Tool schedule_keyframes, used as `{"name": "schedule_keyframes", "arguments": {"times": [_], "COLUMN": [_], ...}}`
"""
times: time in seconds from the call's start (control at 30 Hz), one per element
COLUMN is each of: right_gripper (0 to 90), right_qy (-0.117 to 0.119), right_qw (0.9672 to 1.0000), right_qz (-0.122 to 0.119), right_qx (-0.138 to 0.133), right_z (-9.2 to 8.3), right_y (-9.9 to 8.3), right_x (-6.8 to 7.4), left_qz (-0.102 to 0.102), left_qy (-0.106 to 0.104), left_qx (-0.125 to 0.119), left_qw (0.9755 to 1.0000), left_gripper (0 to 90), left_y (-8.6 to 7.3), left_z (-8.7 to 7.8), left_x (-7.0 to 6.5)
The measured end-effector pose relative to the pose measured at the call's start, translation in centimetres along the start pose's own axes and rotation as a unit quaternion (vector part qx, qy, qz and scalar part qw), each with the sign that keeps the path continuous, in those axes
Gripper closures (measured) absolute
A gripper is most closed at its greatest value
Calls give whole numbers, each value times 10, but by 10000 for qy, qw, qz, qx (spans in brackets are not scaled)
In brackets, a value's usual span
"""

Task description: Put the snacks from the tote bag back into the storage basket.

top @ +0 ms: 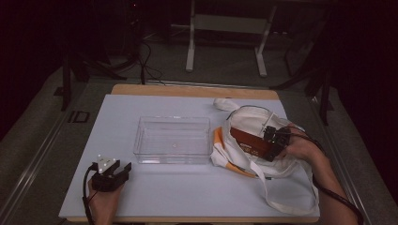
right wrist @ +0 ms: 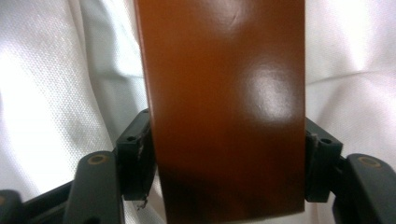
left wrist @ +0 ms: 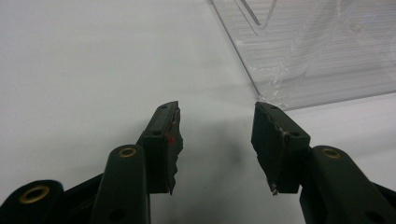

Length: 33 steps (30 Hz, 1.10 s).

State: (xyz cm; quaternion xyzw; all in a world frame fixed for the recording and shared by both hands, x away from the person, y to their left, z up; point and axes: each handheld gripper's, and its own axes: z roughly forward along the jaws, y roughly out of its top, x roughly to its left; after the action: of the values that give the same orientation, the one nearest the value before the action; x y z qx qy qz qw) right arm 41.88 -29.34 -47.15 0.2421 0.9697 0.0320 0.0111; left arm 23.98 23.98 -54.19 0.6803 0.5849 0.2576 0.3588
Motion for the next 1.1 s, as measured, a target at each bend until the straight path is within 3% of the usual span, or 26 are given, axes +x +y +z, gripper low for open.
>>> {"name": "schedule_keyframes", "arguments": {"times": [0.47,0.93,1.1], "right_gripper": [386,433,434], "right_qy": [17,124,151], "right_qw": [9991,9989,9990], "right_qz": [-229,-437,-397], "right_qx": [349,151,101], "right_z": [12,8,7], "right_y": [9,2,-1], "right_x": [1,5,3], "left_qz": [-2,0,-11], "left_qy": [-5,0,-1], "left_qx": [-4,-1,-7], "left_qw": [10000,10000,10000], "left_gripper": [522,522,521], "left_y": [0,0,0], "left_z": [0,0,0], "left_x": [0,0,0]}}
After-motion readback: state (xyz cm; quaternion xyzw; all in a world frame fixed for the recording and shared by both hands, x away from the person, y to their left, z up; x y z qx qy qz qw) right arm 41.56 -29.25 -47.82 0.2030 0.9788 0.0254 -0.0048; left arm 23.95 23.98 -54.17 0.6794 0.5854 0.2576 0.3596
